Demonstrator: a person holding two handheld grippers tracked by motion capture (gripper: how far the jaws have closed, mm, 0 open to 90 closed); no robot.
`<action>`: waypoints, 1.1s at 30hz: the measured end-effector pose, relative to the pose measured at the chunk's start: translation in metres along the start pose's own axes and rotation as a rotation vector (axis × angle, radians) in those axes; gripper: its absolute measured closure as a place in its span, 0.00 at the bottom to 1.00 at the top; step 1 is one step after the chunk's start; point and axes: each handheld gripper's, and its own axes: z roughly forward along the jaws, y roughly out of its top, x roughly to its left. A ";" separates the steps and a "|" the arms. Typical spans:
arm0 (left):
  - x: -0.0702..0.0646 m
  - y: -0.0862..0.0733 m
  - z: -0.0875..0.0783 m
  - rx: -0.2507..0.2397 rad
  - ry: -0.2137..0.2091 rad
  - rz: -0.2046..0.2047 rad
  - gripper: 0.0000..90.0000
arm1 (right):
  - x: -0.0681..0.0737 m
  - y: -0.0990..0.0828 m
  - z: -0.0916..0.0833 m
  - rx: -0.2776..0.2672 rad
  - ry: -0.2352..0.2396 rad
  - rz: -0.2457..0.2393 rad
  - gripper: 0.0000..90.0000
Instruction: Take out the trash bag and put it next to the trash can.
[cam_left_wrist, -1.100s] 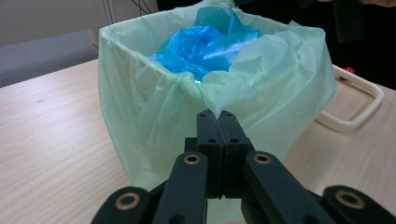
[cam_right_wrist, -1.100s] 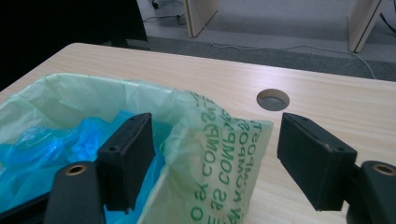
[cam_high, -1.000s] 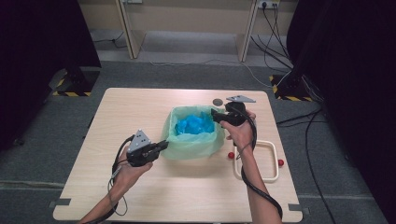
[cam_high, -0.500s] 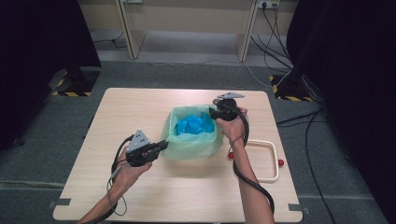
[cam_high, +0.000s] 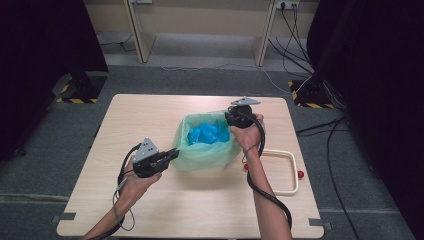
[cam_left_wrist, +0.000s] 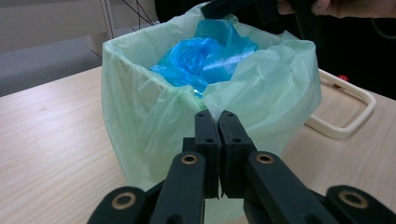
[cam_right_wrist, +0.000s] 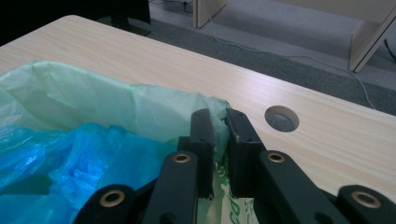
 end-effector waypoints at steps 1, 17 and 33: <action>0.000 0.000 0.000 0.000 0.000 0.002 0.97 | 0.000 0.000 0.000 0.006 0.002 0.006 0.93; -0.001 0.006 -0.006 -0.022 -0.005 -0.005 0.96 | -0.001 0.000 -0.005 0.001 0.008 0.018 0.98; -0.003 0.015 -0.014 -0.049 -0.025 -0.016 0.98 | 0.004 0.023 -0.024 -0.068 0.002 -0.001 1.00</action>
